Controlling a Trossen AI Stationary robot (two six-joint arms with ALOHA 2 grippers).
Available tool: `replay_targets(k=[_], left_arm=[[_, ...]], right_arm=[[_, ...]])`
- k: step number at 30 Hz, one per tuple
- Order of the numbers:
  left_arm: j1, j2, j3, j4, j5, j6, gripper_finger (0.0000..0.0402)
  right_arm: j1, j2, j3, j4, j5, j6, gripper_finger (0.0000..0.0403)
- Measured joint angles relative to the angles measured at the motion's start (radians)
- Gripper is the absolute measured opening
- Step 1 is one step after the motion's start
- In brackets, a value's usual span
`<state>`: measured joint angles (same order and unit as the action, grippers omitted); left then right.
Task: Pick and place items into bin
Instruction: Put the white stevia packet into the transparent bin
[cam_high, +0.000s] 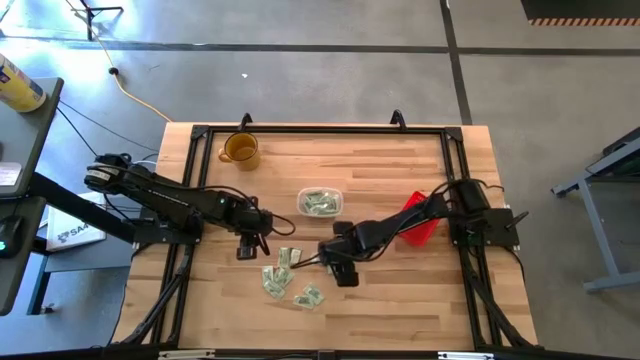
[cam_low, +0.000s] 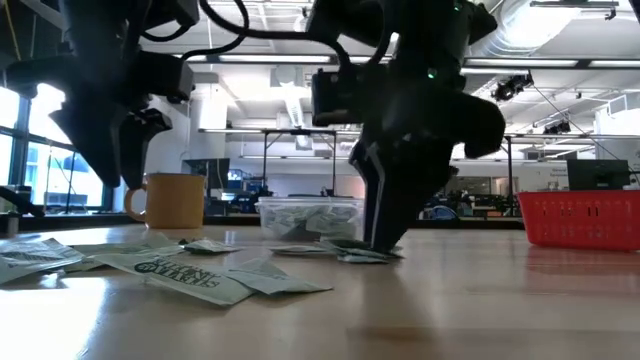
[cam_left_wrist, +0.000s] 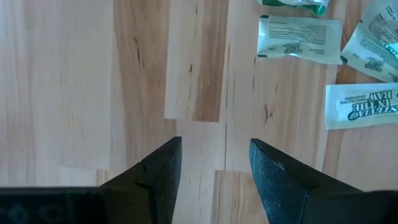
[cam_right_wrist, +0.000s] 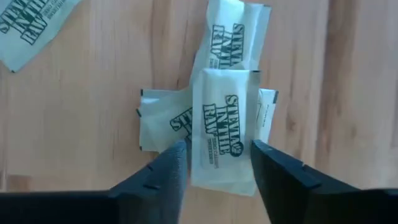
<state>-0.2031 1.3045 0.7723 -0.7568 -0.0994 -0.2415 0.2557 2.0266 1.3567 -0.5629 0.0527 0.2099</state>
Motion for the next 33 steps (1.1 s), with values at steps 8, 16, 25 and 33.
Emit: replay_targets(k=[8, 16, 25, 33], left_arm=[[0.000, 0.000, 0.000, -0.004, 0.000, 0.001, 0.0221], [0.000, 0.000, 0.000, -0.007, 0.000, 0.001, 0.0221], [0.000, 0.000, 0.000, -0.001, 0.000, 0.001, 0.0221], [0.000, 0.000, 0.000, 0.063, -0.004, 0.000, 0.0221]], right_arm=[[-0.006, 0.020, 0.002, 0.003, 0.020, 0.061, 0.0075], [-0.055, -0.085, 0.006, -0.009, 0.074, 0.108, 0.0008], [-0.230, -0.198, 0.007, -0.005, 0.150, 0.100, 0.0001], [-0.347, -0.135, 0.005, 0.063, -0.010, 0.100, 0.0046]])
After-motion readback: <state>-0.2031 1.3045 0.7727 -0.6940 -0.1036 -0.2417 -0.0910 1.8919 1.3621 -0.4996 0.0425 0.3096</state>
